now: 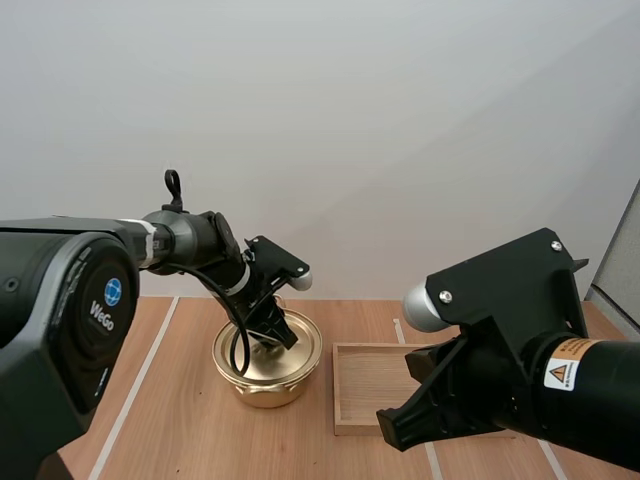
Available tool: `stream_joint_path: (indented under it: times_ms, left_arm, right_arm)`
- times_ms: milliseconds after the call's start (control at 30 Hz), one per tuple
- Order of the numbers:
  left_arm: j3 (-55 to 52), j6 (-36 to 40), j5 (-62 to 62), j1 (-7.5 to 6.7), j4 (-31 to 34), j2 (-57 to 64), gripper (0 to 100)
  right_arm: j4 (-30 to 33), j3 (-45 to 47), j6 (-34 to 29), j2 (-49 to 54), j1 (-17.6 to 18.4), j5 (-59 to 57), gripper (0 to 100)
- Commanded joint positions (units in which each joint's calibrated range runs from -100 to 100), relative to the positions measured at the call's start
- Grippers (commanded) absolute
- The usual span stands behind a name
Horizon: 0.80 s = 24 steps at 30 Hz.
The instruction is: Open the lid, put the grape in the pot, and close it
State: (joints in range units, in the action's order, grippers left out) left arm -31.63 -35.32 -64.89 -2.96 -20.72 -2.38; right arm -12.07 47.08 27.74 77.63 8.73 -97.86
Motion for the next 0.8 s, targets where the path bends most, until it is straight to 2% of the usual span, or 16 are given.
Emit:
stream_joint_path:
  times_ms: [0,33,267,700,733,767]
  left_arm:
    - [-0.14,-0.22,-1.98,-0.02,-1.25,0.21,97]
    - [-0.14,-0.22,-2.18,-0.02,-1.25,1.04,100]
    - [-0.14,0.02,-5.92,-0.02,-1.34,10.20,100]
    - [-0.14,3.42,-27.48,-0.02,-0.96,38.38,100]
    - [-0.14,4.25,-28.58,-0.02,-0.67,39.97,97]
    - [-0.14,5.08,-29.60,-0.02,0.06,41.87,76]
  right_arm:
    - [0.18,0.11,-0.18,0.52,-0.22,-0.45,0]
    - [0.18,0.11,-0.18,0.52,-0.22,-0.45,0]
    - [0.18,0.11,-0.18,0.52,-0.22,-0.45,0]
    - [0.28,0.11,-0.18,0.52,-0.22,0.14,0]
    - [0.28,0.11,-0.18,0.52,-0.22,0.14,0]
    - [0.28,0.11,-0.18,0.52,-0.22,0.14,0]
